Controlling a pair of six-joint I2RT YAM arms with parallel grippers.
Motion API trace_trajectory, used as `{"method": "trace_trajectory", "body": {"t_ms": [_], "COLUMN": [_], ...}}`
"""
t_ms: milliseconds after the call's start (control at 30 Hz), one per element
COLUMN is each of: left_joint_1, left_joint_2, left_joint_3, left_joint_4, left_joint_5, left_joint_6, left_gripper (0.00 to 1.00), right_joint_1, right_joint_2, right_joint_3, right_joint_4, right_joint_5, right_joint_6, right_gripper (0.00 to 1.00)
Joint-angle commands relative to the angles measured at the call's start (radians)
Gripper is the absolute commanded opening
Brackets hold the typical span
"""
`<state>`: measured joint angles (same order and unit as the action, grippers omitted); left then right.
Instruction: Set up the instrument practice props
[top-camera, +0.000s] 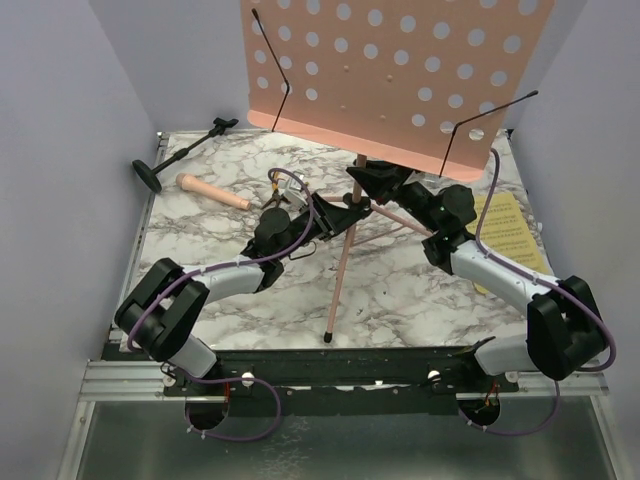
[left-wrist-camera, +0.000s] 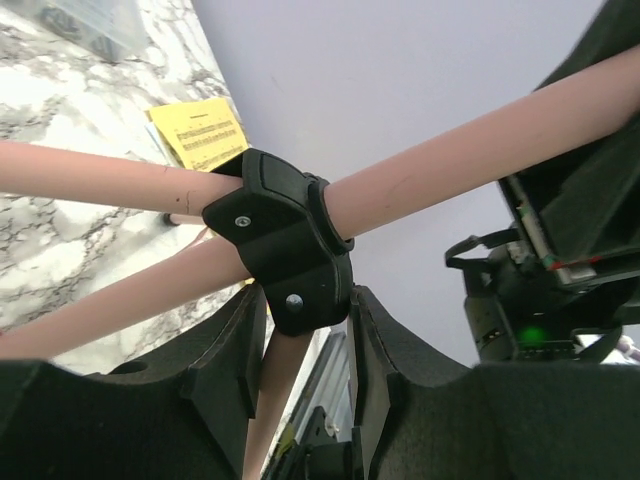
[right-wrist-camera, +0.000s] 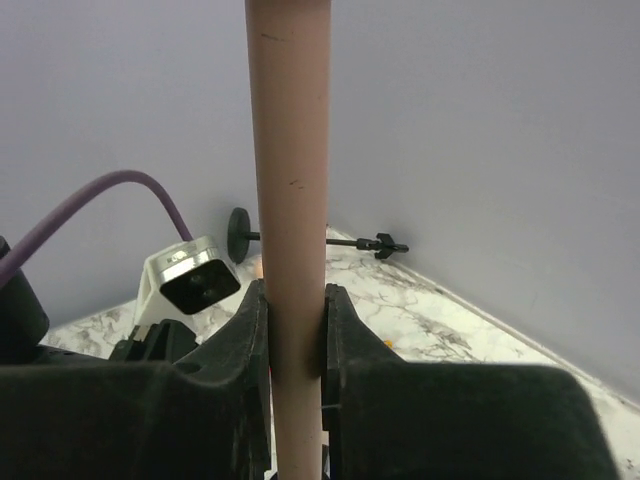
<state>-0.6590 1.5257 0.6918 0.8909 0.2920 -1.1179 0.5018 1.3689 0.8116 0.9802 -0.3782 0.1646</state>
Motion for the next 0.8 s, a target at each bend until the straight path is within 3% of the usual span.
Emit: {"method": "trace_trajectory", "body": {"t_ms": [0, 167, 400, 500, 567, 667, 700, 767], "left_joint_1": [-0.012, -0.014, -0.013, -0.014, -0.014, -0.013, -0.012, -0.011], "left_joint_2": [0.070, 0.090, 0.117, 0.124, 0.130, 0.147, 0.151, 0.152], "left_joint_3": [-0.095, -0.092, -0.101, -0.098, -0.097, -0.084, -0.080, -0.071], "left_joint_4": [-0.227, -0.224, -0.212, -0.204, -0.196, -0.185, -0.185, -0.184], "left_joint_5": [-0.033, -0.027, -0.013, -0.006, 0.001, 0.041, 0.051, 0.065], "left_joint_6": [0.015, 0.032, 0.033, 0.028, 0.022, 0.017, 0.014, 0.004], "left_gripper": [0.00, 0.00, 0.00, 0.00, 0.00, 0.00, 0.00, 0.00], "right_joint_1": [-0.034, -0.034, -0.034, -0.034, -0.034, -0.034, -0.034, -0.035], "right_joint_2": [0.013, 0.021, -0.007, -0.043, -0.086, -0.173, -0.206, -0.271], "right_joint_3": [0.104, 0.076, 0.023, 0.010, -0.008, -0.027, -0.039, -0.072], "right_joint_4": [0.040, 0.049, 0.001, -0.067, -0.142, -0.338, -0.406, -0.524], "right_joint_5": [-0.061, -0.190, -0.112, -0.028, 0.043, 0.126, 0.142, 0.176], "right_joint_6": [0.017, -0.040, -0.056, -0.006, 0.046, 0.115, 0.130, 0.156], "right_gripper": [0.00, 0.00, 0.03, 0.27, 0.48, 0.66, 0.77, 0.84]}}
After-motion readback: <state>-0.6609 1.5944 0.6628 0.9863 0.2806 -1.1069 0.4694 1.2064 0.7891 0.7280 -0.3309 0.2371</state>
